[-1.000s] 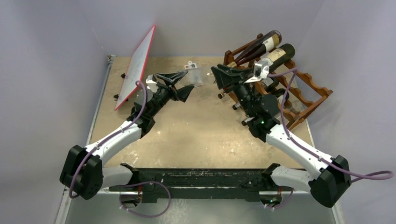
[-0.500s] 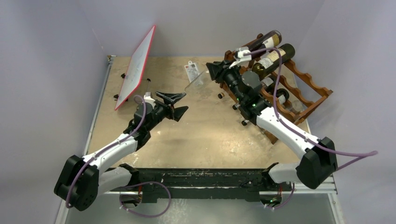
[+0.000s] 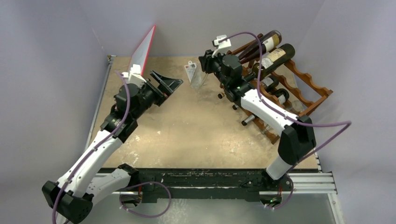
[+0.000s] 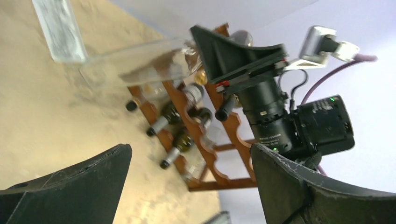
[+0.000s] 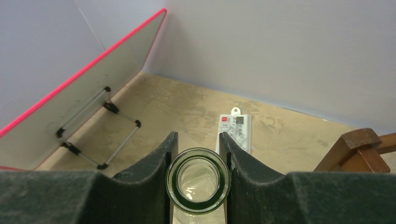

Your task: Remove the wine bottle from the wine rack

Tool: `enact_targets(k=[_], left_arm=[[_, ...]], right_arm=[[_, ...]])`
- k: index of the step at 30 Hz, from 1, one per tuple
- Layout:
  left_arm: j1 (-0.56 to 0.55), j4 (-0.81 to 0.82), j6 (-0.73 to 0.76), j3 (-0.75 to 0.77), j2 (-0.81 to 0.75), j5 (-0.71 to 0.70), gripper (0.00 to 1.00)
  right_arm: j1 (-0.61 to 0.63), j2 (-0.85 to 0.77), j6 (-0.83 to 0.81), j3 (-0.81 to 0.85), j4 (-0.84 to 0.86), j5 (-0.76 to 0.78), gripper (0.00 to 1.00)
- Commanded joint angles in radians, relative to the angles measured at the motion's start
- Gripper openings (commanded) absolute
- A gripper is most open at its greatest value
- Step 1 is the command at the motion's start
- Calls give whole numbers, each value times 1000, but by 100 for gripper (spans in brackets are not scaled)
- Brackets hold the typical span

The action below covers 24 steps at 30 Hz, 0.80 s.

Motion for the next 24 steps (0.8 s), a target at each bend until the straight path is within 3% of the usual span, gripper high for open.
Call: enact_targets(k=[1, 4, 9, 19, 24], left_arm=[[7, -135, 372, 178, 1, -188, 100], [8, -172, 516, 300, 13, -365, 100], [7, -32, 671, 334, -34, -501, 100], [7, 248, 814, 95, -221, -708, 100], [36, 254, 801, 7, -253, -728, 100]], right_arm=[[-4, 38, -52, 145, 50, 24, 0], [-4, 96, -36, 200, 34, -17, 0], [-2, 218, -29, 316, 25, -36, 0], [32, 420, -53, 565, -82, -19, 0], [68, 509, -95, 689, -139, 7, 0]])
